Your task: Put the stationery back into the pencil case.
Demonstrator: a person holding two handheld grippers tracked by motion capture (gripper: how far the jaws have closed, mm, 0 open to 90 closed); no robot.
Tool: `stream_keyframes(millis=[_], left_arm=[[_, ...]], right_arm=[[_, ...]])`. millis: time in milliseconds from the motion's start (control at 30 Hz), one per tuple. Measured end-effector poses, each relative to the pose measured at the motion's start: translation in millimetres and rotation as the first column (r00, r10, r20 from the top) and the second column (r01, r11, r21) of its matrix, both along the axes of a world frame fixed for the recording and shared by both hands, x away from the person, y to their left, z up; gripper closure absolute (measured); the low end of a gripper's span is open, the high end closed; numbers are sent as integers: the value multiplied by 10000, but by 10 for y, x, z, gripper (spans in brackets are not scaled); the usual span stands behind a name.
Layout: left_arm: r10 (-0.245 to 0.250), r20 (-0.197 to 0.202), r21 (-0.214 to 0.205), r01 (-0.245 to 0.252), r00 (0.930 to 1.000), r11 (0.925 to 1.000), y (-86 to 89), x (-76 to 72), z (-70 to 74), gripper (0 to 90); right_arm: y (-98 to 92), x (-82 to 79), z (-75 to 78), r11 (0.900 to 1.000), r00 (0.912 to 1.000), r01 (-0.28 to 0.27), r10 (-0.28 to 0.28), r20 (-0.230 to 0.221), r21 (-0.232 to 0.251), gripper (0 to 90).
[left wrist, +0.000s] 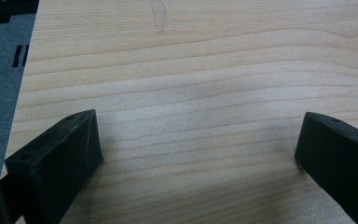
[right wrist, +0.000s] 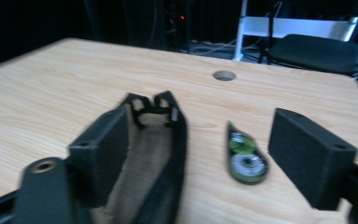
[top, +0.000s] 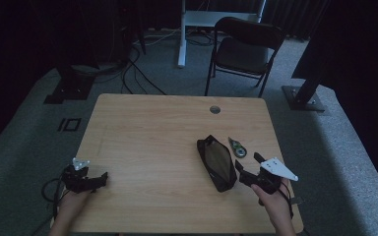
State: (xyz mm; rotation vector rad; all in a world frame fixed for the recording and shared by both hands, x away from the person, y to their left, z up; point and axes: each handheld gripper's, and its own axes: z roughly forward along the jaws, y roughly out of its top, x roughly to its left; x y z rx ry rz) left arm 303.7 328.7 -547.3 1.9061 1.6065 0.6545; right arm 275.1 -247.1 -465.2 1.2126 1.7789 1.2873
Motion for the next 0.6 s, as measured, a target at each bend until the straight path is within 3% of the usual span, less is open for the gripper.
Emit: stream_keyframes(millis=[67,167,200,600], left_arm=[[12,14,-15,-12,10000,10000,-1,0,-1,5],[11,14,-15,-11,10000,10000,-1,0,-1,5],[11,11,-14,-11,10000,10000,-1,0,-1,5],[6,-1,-14,-6,10000,10000,-1,0,0,5]], right_arm=[[-21,77,-14,9995,10000,-80,78,-53,-318,136],[-38,158,-35,9996,9995,-192,187,-262,-183,140],[-60,265,-66,9994,9990,-164,152,-426,-295,140],[-233,764,-218,9996,9964,-85,61,-842,-287,140]])
